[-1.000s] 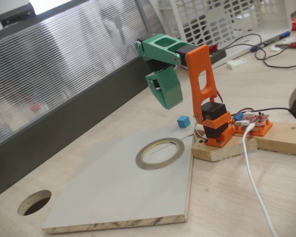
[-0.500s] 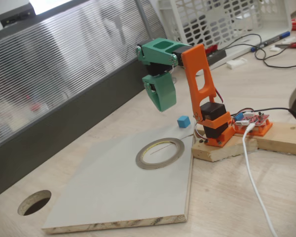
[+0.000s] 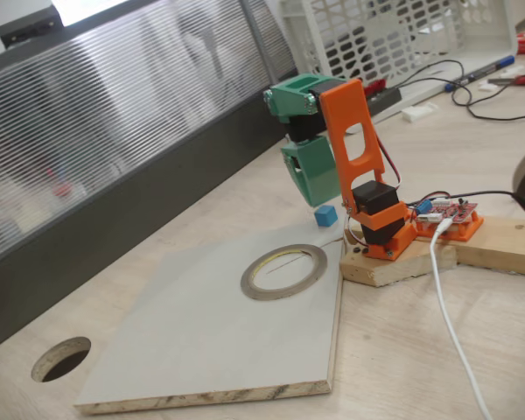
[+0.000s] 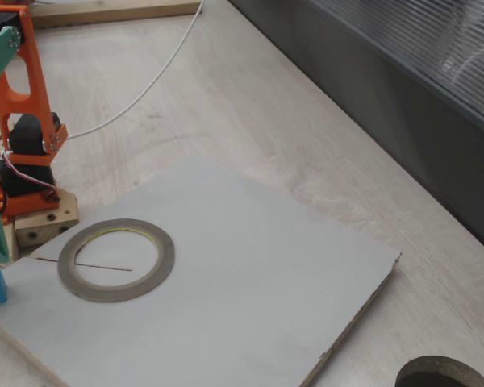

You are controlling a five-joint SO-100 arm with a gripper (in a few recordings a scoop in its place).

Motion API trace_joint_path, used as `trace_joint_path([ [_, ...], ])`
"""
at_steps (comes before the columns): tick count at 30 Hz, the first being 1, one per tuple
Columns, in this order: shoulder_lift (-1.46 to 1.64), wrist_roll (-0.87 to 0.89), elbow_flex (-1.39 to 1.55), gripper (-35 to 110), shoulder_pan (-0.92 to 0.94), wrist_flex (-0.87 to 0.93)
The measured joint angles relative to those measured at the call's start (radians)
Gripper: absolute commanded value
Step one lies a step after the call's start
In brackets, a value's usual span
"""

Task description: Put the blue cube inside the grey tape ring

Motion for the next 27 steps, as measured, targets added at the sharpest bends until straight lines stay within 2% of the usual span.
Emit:
trace_joint_path([
  [11, 0.04, 0.0, -0.008, 0, 0.0, 0.0],
  [14, 0.1, 0.0, -0.054, 5, 0.002, 0.0],
  [21, 0.121, 0.0, -0.066, 37, -0.005, 0.017],
  [27, 0.121, 0.0, -0.066, 72, -0.005, 0.204],
])
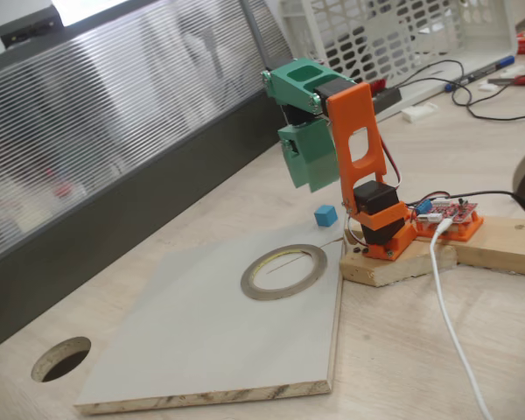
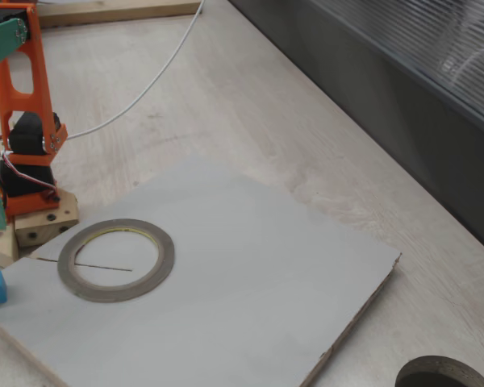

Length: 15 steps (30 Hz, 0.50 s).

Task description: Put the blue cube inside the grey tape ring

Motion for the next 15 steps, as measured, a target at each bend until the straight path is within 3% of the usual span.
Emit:
trace_joint_path([
  [7, -0.101, 0.0, 0.0, 96, 0.0, 0.126],
  [15, -0.121, 0.0, -0.002, 97, 0.0, 0.13],
])
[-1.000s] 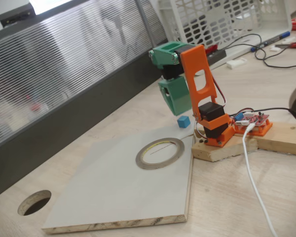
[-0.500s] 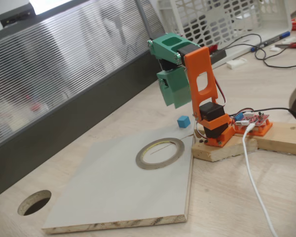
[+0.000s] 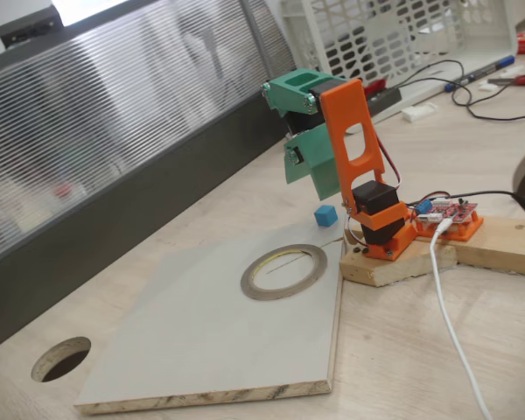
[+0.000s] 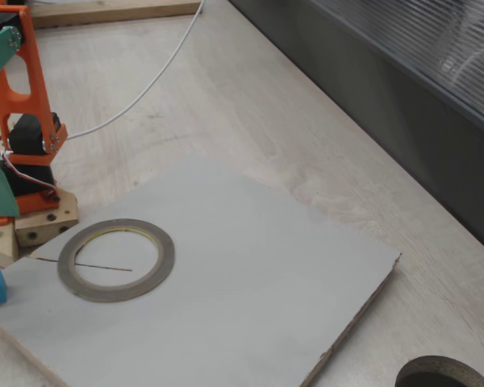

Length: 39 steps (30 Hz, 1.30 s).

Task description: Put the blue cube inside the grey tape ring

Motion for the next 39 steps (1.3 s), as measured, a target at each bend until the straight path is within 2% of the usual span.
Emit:
trace_joint_path([
  [17, -0.002, 0.003, 0.0, 97, 0.009, 0.0],
  [23, -0.158, 0.0, 0.0, 97, -0.005, -0.002],
  [30, -0.258, 0.005, 0.0, 97, 0.006, -0.183],
  [39, -0.258, 0.005, 0.0, 97, 0.003, -0.236],
])
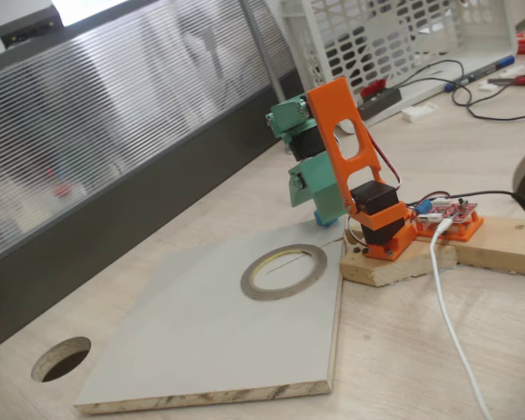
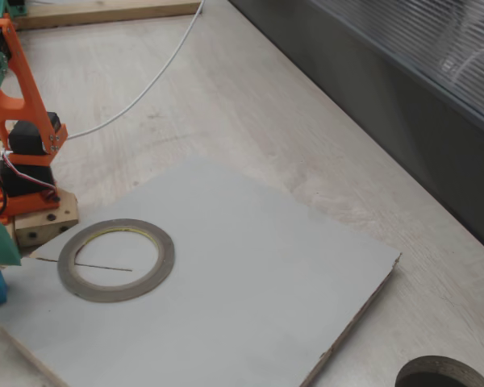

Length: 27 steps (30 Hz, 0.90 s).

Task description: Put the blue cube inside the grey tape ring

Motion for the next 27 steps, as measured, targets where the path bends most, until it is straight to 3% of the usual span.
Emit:
trace_joint_path([
  [11, 0.0, -0.005, 0.0, 93, -0.002, -0.002],
  [20, 0.0, -0.005, 0.0, 58, -0.002, -0.002],
  [27, 0.0, -0.005, 0.0, 38, 0.003, -0.143],
])
